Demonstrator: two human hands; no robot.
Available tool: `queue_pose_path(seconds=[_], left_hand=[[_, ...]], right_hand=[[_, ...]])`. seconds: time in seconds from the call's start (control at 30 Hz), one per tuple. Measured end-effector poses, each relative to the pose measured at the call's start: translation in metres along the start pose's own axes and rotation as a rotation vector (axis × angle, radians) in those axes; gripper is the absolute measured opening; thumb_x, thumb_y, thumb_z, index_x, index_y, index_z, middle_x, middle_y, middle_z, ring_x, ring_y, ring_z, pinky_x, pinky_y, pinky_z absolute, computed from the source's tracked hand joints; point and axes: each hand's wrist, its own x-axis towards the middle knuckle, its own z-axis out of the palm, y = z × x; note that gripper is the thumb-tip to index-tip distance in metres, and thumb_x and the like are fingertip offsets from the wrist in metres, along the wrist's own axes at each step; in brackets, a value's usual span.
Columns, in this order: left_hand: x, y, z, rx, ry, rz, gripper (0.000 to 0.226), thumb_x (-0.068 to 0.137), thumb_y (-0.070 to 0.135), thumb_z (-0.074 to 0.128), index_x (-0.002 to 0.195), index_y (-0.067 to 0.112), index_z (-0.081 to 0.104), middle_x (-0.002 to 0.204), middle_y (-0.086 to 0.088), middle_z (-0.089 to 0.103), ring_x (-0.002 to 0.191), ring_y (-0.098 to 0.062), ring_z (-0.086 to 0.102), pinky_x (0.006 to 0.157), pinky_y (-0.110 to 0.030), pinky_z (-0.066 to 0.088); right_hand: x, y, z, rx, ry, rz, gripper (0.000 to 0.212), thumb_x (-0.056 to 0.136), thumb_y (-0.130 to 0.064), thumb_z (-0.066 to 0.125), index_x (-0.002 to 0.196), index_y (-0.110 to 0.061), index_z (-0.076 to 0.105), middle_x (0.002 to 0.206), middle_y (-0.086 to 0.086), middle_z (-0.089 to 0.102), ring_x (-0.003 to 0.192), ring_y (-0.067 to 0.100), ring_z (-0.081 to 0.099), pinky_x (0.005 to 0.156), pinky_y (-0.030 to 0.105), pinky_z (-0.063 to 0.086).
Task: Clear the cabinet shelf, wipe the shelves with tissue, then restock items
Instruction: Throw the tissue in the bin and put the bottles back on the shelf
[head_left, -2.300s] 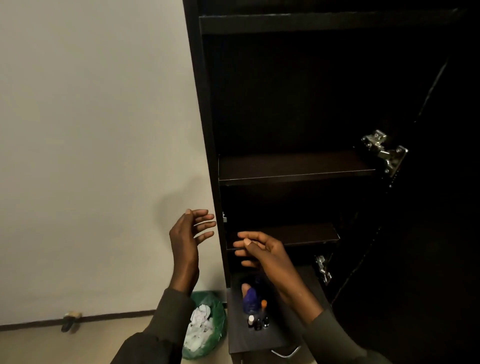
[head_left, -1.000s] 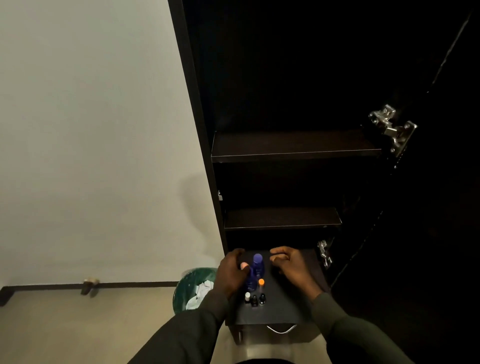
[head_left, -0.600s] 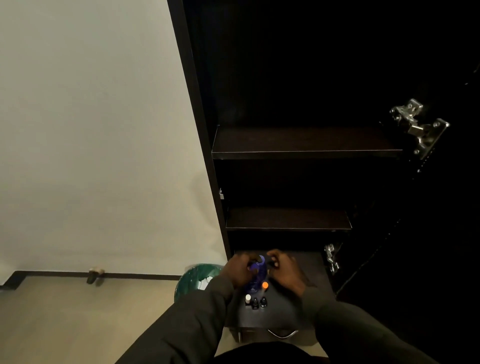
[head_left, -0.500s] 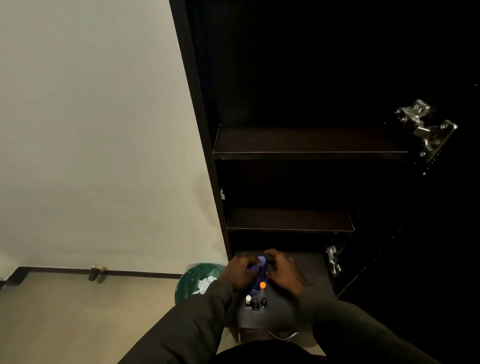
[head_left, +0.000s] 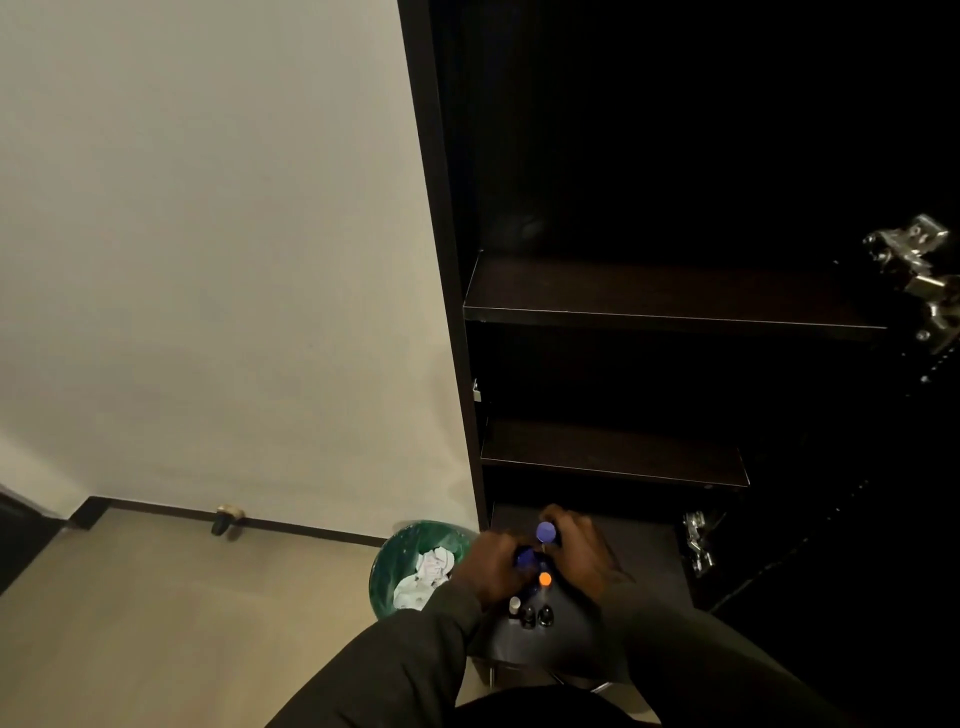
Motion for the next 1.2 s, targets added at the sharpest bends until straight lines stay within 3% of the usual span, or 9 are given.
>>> queue_pose_path(seconds=[0.13,0.23,0.43,0.63,0.73,0.93,1.0,1.07,1.2], left_hand=[[-0.003,-0.003,0.002,0.038,0.016,0.032,0.031,0.08,0.023,0.058,0.107,0.02,0.072,0.101,-0.004,0.073,0.091,-0.022,0.066,0.074,-0.025,0.045],[-0.003,-0.004,-0.001,0.089,0.005,0.052,0.031,0.081,0.021,0.057,0.11,0.019,0.069,0.105,-0.008,0.071,0.096,-0.028,0.064,0.077,-0.029,0.045],[-0.001,-0.002,-0.017,0.075,0.03,0.146,0.034,0.083,0.02,0.054,0.116,0.018,0.065,0.112,-0.005,0.067,0.101,-0.025,0.063,0.086,-0.036,0.05],[-0.001,0.002,-0.043,0.141,0.08,0.248,0.036,0.089,0.015,0.062,0.124,0.014,0.063,0.121,-0.007,0.065,0.11,-0.025,0.06,0.093,-0.031,0.045],[-0.002,0.006,-0.057,0.131,0.122,0.301,0.036,0.092,0.018,0.061,0.128,0.015,0.06,0.125,-0.004,0.063,0.112,-0.021,0.059,0.094,-0.028,0.044],[-0.011,0.01,-0.068,0.071,0.257,0.28,0.035,0.09,0.014,0.06,0.126,0.016,0.061,0.125,-0.002,0.062,0.111,-0.02,0.061,0.092,-0.027,0.047],[-0.016,0.009,-0.062,0.054,0.275,0.274,0.035,0.091,0.016,0.06,0.126,0.015,0.06,0.125,-0.003,0.062,0.11,-0.02,0.061,0.091,-0.028,0.048],[-0.019,0.009,-0.052,0.03,0.274,0.275,0.034,0.093,0.017,0.061,0.127,0.014,0.059,0.125,-0.003,0.062,0.109,-0.019,0.061,0.09,-0.023,0.046],[-0.015,0.019,-0.044,-0.01,0.258,0.283,0.035,0.092,0.015,0.062,0.127,0.015,0.059,0.124,-0.002,0.061,0.11,-0.019,0.06,0.091,-0.022,0.045]], right_hand=[[-0.005,-0.002,-0.001,0.015,0.044,-0.005,0.025,0.102,-0.018,0.04,0.085,-0.011,0.057,0.074,-0.001,0.057,0.061,0.004,0.055,0.061,0.018,0.049],[-0.011,-0.002,-0.005,0.072,0.059,0.052,0.019,0.101,-0.01,0.041,0.091,-0.013,0.057,0.074,-0.005,0.057,0.062,0.0,0.055,0.057,0.009,0.045],[-0.024,0.003,-0.019,0.126,0.157,0.017,0.033,0.089,0.002,0.052,0.105,-0.027,0.055,0.105,-0.008,0.055,0.093,0.004,0.057,0.074,0.013,0.045],[-0.035,-0.004,-0.035,0.163,0.329,-0.069,0.035,0.091,-0.002,0.058,0.121,-0.02,0.055,0.117,-0.008,0.053,0.107,0.005,0.052,0.092,0.013,0.039],[-0.042,-0.009,-0.039,0.176,0.381,-0.1,0.036,0.097,-0.008,0.053,0.132,-0.017,0.051,0.125,-0.008,0.05,0.114,0.003,0.049,0.093,0.0,0.032],[-0.061,-0.007,-0.038,0.248,0.576,-0.029,0.032,0.097,-0.007,0.051,0.129,-0.009,0.052,0.121,-0.002,0.052,0.107,0.003,0.048,0.089,-0.005,0.025],[-0.075,0.009,-0.032,0.254,0.601,0.035,0.03,0.097,-0.006,0.052,0.127,-0.006,0.053,0.118,0.0,0.052,0.106,0.01,0.05,0.088,-0.001,0.027],[-0.088,0.028,-0.025,0.244,0.572,0.089,0.031,0.097,-0.009,0.052,0.128,-0.008,0.051,0.12,0.004,0.053,0.108,0.017,0.052,0.093,0.013,0.031],[-0.105,0.046,-0.027,0.239,0.529,0.167,0.033,0.1,-0.016,0.048,0.133,-0.014,0.048,0.127,0.007,0.05,0.112,0.014,0.048,0.1,0.035,0.041]])
